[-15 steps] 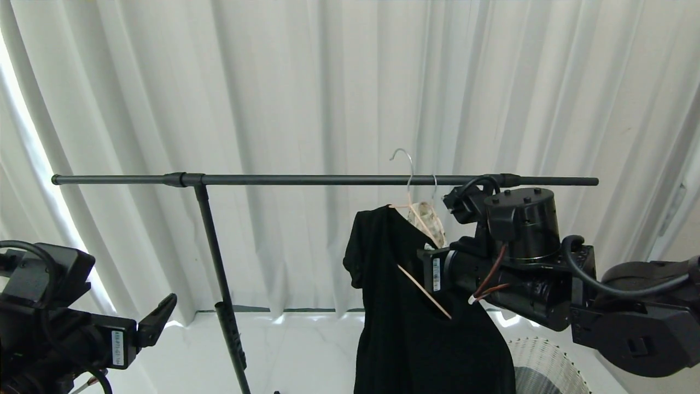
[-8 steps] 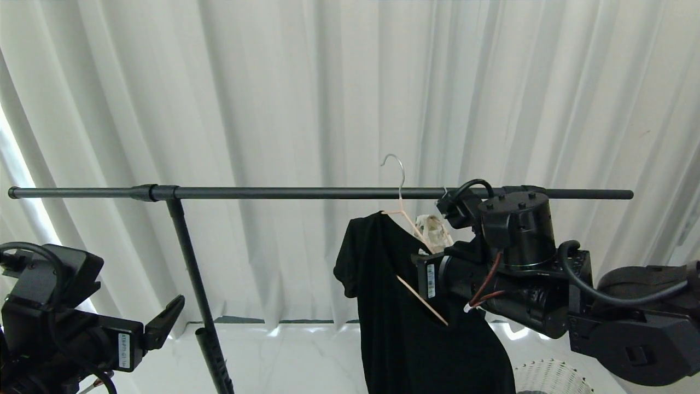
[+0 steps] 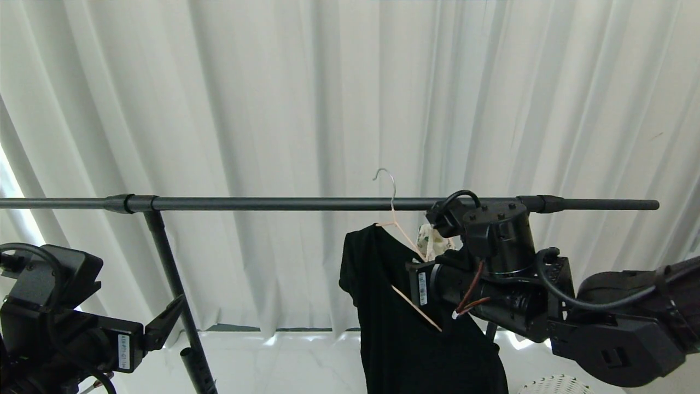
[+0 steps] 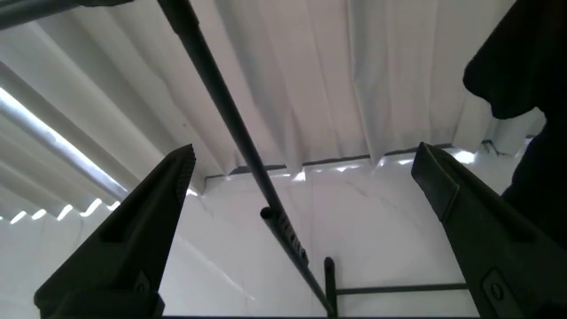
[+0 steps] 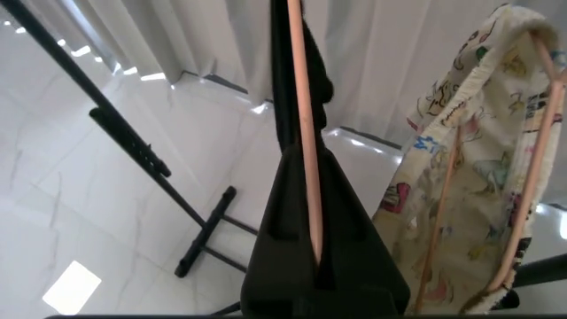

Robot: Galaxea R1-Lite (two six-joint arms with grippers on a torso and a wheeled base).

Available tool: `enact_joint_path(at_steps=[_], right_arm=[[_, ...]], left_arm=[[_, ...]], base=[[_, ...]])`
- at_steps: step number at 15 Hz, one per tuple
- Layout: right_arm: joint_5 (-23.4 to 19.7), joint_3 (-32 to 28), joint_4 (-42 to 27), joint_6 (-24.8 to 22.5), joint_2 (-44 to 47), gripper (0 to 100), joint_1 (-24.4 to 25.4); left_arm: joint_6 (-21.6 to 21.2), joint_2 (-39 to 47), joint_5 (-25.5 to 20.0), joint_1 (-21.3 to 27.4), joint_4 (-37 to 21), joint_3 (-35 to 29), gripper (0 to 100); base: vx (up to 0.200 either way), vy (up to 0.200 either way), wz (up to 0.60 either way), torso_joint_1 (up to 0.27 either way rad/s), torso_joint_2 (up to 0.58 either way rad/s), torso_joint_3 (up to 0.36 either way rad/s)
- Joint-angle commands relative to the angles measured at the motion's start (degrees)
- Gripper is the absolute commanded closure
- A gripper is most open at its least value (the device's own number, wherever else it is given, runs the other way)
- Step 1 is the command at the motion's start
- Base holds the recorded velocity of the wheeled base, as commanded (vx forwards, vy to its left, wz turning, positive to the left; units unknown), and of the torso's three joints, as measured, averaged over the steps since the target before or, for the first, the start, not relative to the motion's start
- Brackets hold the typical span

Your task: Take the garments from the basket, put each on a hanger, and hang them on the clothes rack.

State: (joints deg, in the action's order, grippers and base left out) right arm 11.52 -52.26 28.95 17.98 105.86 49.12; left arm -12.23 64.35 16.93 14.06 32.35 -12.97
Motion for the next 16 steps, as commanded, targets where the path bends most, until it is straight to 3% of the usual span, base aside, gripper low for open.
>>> enact_joint_path(at_steps=[1,4,16], right_arm=[[-0.01,-2.41,0.93,0.04,4.62,100,-0.78],[-0.01,-6.36,0.75,-0.14,8.48,100,-2.80],[-0.01,-5.22,0.23,-0.23,9.80,100,-1.48]], left_arm=[[-0.17,-0.90,0.03,0.01,-0.01,0.31,0],[-0.43,-2.22,0.03,0.01,-0.01,1.46,0],[-0.43,-1.95,0.03,0.09,-0.01,1.90,0]], base=[[0.000,0.000,0.00,0.000,0.00,0.000],[0.000,0.000,0.00,0.000,0.00,0.000],[0.000,0.000,0.00,0.000,0.00,0.000]])
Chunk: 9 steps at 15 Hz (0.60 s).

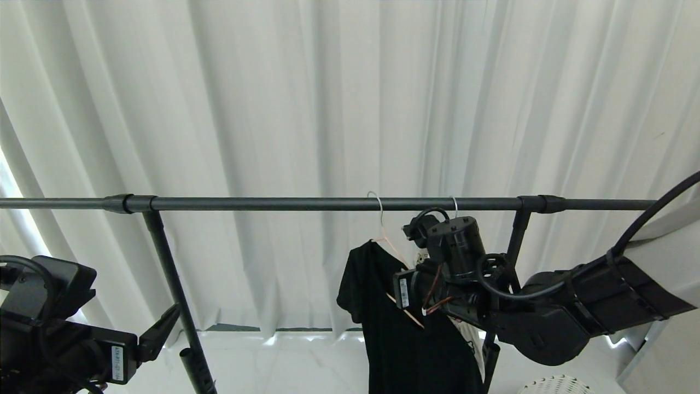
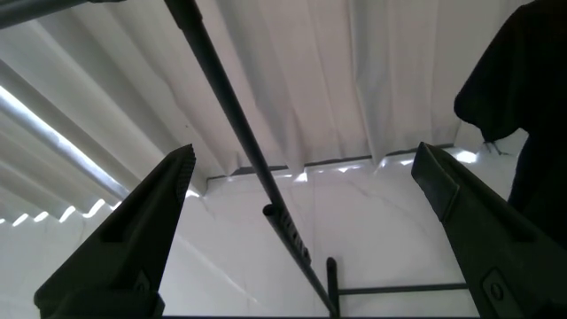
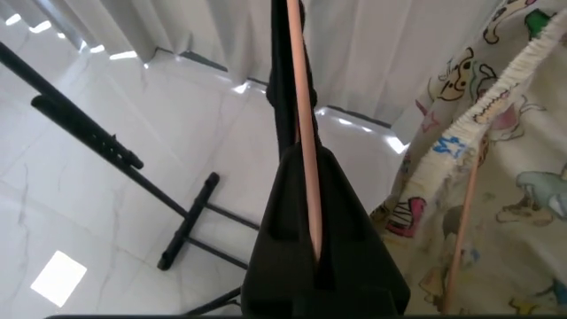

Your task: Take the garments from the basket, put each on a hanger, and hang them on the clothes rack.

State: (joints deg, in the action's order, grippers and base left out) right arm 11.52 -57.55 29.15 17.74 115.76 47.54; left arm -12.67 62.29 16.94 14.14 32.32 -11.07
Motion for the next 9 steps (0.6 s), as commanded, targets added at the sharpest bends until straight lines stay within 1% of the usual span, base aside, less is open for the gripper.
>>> enact_joint_path(at_steps=[1,4,6,7,8,9], right_arm=[[-0.01,0.07,0.03,0.02,-0.27,0,0.09],[0.52,1.21,0.12,0.37,-4.93,0,0.36],[1.40,5.17,0.03,0.19,-12.58,0,0.88],[2.81,7.89,-0.06,-0.16,-16.80,0,0.88],[4.65,11.06,-1.90,-0.42,-22.16,0,0.88],[5.71,12.55,-4.80,-0.86,-25.85,0,0.88]], left_arm=[[0.01,0.11,0.02,0.01,0.03,-0.01,0],[0.01,0.11,0.02,0.01,0.03,-0.01,0],[0.01,0.11,0.28,-0.34,0.03,0.35,0],[0.01,0.02,0.46,-0.52,-0.06,0.61,0],[0.01,-0.16,0.55,-0.61,0.03,0.70,0],[0.01,-0.16,0.63,-0.61,0.03,0.70,0]], base=[[0.000,0.000,0.00,0.000,0.00,0.000],[0.000,0.000,0.00,0.000,0.00,0.000],[0.000,0.000,0.00,0.000,0.00,0.000],[0.000,0.000,0.00,0.000,0.00,0.000],[0.000,0.000,0.00,0.000,0.00,0.000],[0.000,0.000,0.00,0.000,0.00,0.000]])
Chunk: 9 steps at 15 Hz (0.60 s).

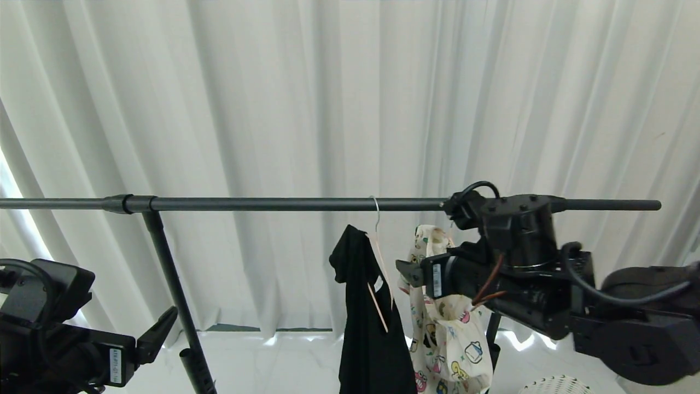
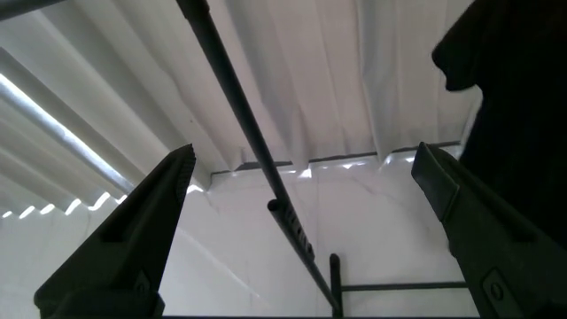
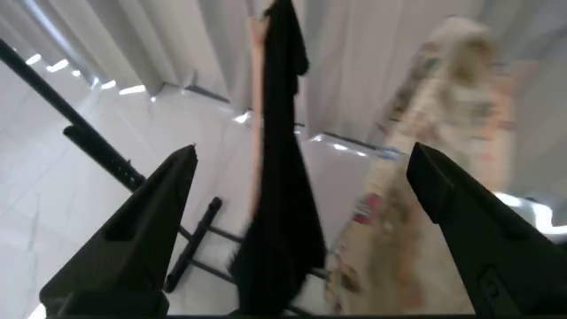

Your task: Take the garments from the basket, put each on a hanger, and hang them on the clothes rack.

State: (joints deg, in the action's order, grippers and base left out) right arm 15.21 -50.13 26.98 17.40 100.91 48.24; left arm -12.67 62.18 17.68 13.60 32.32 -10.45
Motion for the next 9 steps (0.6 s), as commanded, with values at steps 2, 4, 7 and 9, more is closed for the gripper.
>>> enact_joint_path(at_steps=[2,4,7,9], right_arm=[[5.35,7.59,-24.43,-4.39,-27.09,0,-2.97],[5.79,7.59,-43.41,-8.52,-38.86,0,-10.45],[5.44,12.25,-52.55,-15.29,-50.29,0,-25.39],[5.44,16.03,-52.47,-18.89,-53.45,0,-31.01]], left_arm=[[0.01,-0.05,1.40,-0.95,0.03,-0.01,0],[0.01,-0.13,2.71,-2.79,0.03,-0.28,0],[0.10,-0.05,3.51,-7.63,0.03,-0.19,0],[-0.08,-0.13,3.42,-9.47,0.03,-0.89,0]], base=[[0.000,0.000,0.00,0.000,0.00,0.000],[0.000,0.000,0.00,0.000,0.00,0.000],[0.000,0.000,0.00,0.000,0.00,0.000],[0.000,0.000,0.00,0.000,0.00,0.000]])
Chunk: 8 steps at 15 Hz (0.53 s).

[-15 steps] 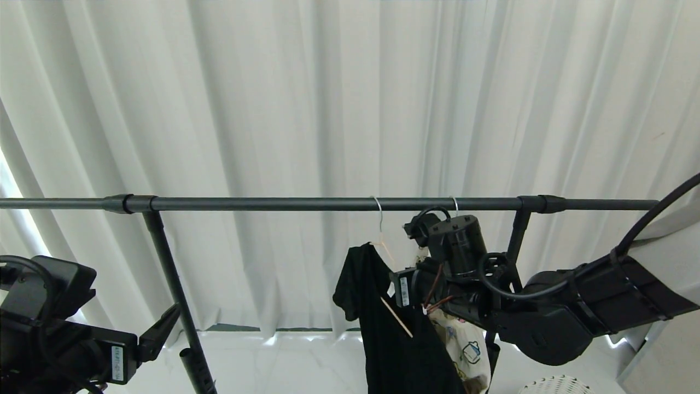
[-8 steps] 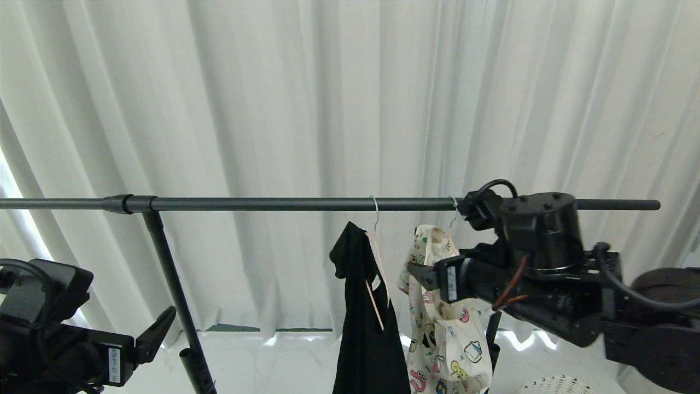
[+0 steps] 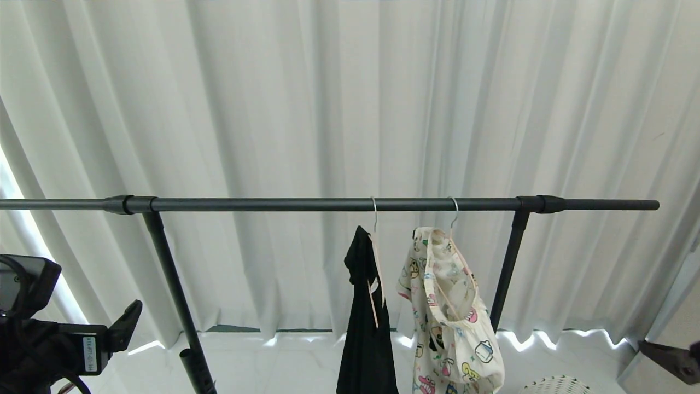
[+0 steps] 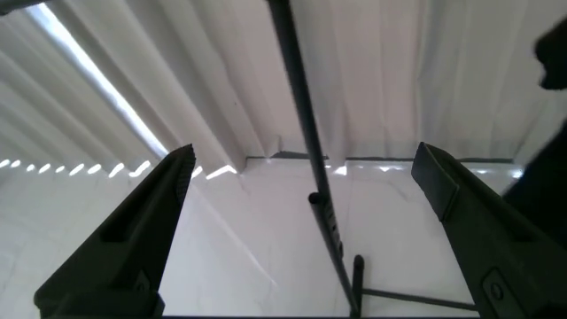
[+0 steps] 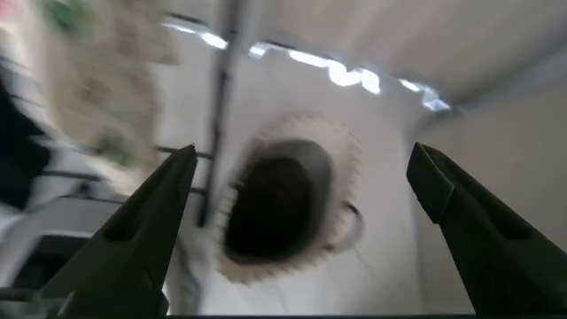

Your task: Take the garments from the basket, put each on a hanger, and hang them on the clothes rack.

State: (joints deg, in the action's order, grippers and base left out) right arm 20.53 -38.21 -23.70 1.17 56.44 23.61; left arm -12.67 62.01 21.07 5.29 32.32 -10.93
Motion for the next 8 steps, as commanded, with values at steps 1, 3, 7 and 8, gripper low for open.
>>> enact_joint_path(at_steps=[1,3,7,8], right_arm=[[0.21,4.54,-1.70,-3.10,-8.98,0,-7.53],[0.21,4.54,-0.65,-3.10,-8.28,0,-8.50],[0.13,4.63,1.99,-3.10,-6.26,0,-10.61],[0.13,4.63,2.25,-3.10,-5.82,0,-11.04]], left_arm=[[-0.69,-0.23,0.03,-1.25,0.03,-0.84,0],[-1.92,-0.67,0.03,-1.25,0.03,-0.84,0],[-2.01,-0.75,0.03,-1.25,0.03,-0.84,0],[-2.01,-1.02,0.03,-1.25,0.03,-0.84,0]], base=[[-0.200,0.000,0.00,-0.002,0.00,0.002],[-0.200,0.000,0.00,0.005,0.00,0.005],[-0.200,0.000,0.00,0.012,0.00,0.005],[-0.200,0.000,0.00,-0.017,-0.01,0.017]])
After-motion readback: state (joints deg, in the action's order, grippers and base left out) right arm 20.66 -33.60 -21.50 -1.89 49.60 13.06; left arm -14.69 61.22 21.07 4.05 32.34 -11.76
